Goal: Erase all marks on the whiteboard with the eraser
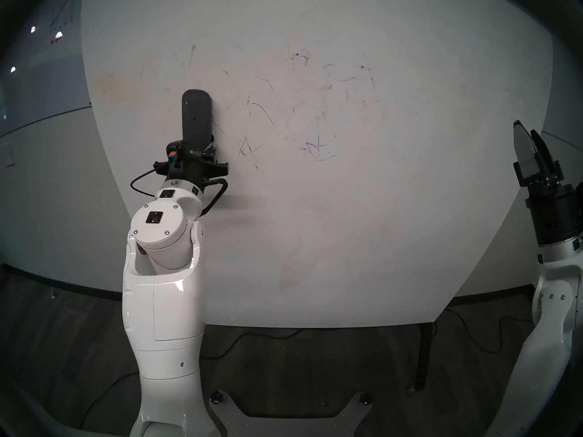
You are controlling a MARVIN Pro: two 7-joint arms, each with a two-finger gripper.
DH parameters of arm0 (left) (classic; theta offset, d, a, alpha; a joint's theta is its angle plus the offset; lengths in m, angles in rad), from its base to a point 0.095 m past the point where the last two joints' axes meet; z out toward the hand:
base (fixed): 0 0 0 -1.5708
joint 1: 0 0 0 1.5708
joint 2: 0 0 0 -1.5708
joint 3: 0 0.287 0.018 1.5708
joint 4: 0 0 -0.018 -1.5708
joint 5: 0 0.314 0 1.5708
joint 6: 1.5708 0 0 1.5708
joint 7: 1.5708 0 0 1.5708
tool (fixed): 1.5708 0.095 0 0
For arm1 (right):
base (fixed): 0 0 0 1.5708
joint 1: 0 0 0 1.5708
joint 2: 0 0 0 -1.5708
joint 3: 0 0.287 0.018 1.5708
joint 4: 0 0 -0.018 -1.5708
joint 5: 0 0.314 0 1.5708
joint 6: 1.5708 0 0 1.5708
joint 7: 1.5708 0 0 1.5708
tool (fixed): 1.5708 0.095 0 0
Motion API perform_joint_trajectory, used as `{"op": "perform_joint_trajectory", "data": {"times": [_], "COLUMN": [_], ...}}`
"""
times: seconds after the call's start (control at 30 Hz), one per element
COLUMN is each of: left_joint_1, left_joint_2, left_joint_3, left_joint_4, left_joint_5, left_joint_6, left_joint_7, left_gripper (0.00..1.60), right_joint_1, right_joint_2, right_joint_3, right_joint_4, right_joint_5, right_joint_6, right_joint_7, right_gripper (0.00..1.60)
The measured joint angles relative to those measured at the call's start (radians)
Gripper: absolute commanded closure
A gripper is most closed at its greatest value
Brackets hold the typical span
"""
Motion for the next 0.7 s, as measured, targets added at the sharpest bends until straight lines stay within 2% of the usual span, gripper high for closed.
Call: {"op": "perform_joint_trajectory", "data": {"times": [0.13, 0.2, 0.27, 0.3, 0.7], "left_joint_1": [0.001, 0.003, 0.008, 0.011, 0.038], "left_joint_2": [0.003, 0.005, 0.007, 0.008, 0.015], "left_joint_3": [0.008, 0.011, 0.014, 0.015, 0.023], "left_joint_4": [-0.006, -0.009, -0.013, -0.016, -0.036], "left_joint_5": [-0.01, -0.014, -0.018, -0.021, -0.047], "left_joint_6": [0.016, 0.023, 0.031, 0.035, 0.083], "left_joint_7": [0.016, 0.021, 0.024, 0.025, 0.01], "left_gripper": [1.56, 1.4, 1.12, 1.05, 1.02], "right_joint_1": [0.0, 0.0, 0.0, 0.0, 0.001], "right_joint_2": [-0.004, -0.005, -0.007, -0.008, -0.014], "right_joint_3": [0.001, 0.001, 0.002, 0.002, 0.0], "right_joint_4": [0.0, 0.0, 0.0, 0.0, 0.0], "right_joint_5": [0.0, 0.0, 0.0, 0.0, 0.0], "right_joint_6": [0.0, 0.0, 0.0, 0.0, 0.0], "right_joint_7": [0.002, 0.003, 0.004, 0.004, 0.007], "right_gripper": [0.0, 0.0, 0.0, 0.0, 0.0]}}
